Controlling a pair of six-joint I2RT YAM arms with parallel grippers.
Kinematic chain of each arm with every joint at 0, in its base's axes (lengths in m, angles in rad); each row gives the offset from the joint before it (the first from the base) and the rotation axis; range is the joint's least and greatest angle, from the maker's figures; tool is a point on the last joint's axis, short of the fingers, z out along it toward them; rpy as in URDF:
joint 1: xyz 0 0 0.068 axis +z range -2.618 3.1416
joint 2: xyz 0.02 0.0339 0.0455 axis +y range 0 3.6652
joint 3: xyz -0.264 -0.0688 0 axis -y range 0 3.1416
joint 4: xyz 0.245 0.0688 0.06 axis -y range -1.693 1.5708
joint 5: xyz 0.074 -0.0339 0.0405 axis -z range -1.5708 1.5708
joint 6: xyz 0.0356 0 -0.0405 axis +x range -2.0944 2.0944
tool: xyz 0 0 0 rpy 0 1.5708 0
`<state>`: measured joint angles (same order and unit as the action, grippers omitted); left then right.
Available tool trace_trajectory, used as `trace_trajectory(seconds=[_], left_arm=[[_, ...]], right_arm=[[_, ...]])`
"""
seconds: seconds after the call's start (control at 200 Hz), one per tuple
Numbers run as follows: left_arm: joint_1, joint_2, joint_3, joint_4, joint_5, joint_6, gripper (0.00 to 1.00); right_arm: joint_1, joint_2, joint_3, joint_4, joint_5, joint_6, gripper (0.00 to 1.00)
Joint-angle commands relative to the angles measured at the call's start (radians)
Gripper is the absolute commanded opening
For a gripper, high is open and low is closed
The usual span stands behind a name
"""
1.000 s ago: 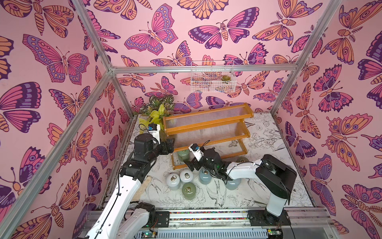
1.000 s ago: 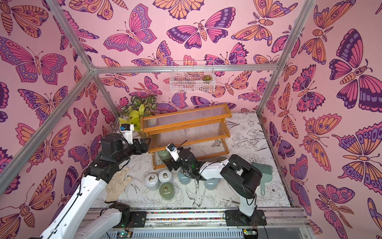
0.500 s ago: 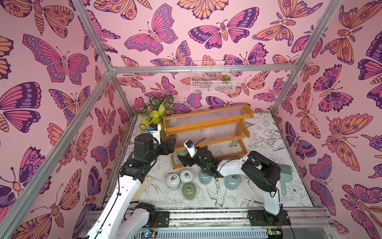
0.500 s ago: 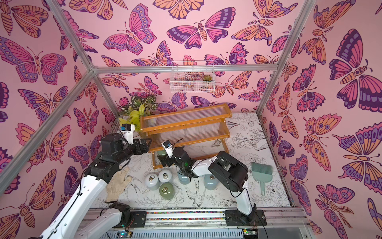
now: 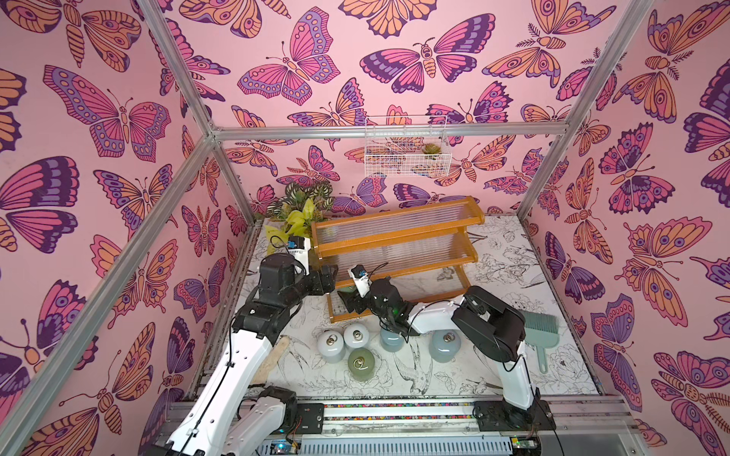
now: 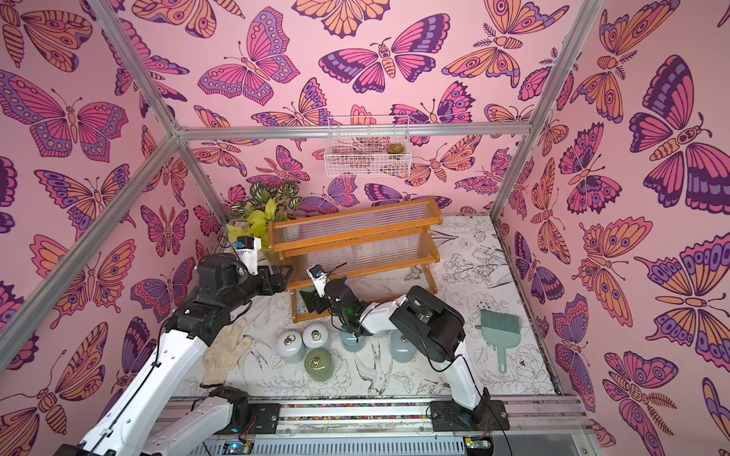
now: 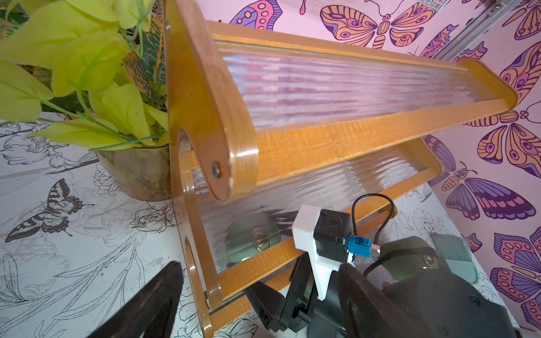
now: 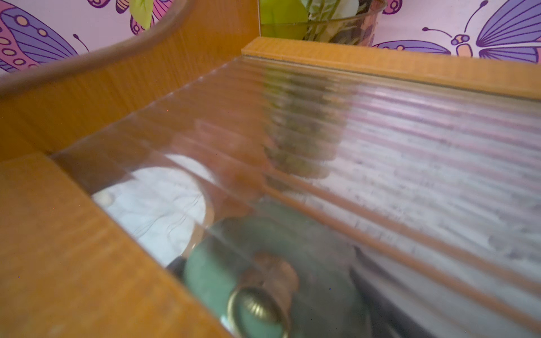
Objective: Remove the tea canisters from the shelf
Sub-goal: Pick up the tea canister from the shelf.
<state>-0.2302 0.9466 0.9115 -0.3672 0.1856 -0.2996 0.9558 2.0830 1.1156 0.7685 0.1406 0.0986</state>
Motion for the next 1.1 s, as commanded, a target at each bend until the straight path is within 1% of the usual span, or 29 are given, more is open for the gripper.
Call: trace_trajectory(seconds=[0.0, 0.05, 0.155, 0.27, 0.566, 0.971, 1.092], left_arm=[[-0.006, 0.001, 0.000, 0.002, 0.005, 0.003, 0.86], [-0.006, 0.001, -0.002, 0.002, 0.002, 0.006, 0.86], [-0.005, 0.000, -0.002, 0.003, -0.001, 0.010, 0.86], [-0.006, -0.005, -0.003, 0.001, -0.003, 0.011, 0.86], [-0.005, -0.008, -0.005, 0.001, -0.011, 0.012, 0.86], [-0.005, -0.009, -0.005, 0.002, -0.015, 0.007, 0.86], [-0.006, -0.008, -0.006, 0.002, -0.017, 0.007, 0.86]], right_arm=[[0.004, 0.010, 0.010, -0.021, 0.035, -0.026, 0.75], [0.004, 0.008, 0.011, -0.022, 0.033, -0.035, 0.67], [0.004, 0.001, 0.007, -0.009, 0.019, -0.053, 0.54], [0.004, -0.024, -0.011, 0.020, -0.013, -0.080, 0.46], [0.004, -0.133, -0.092, 0.097, -0.098, -0.165, 0.44], [0.003, -0.274, -0.220, 0.112, -0.111, -0.182, 0.42], [0.003, -0.300, -0.236, 0.105, -0.108, -0.186, 0.42]])
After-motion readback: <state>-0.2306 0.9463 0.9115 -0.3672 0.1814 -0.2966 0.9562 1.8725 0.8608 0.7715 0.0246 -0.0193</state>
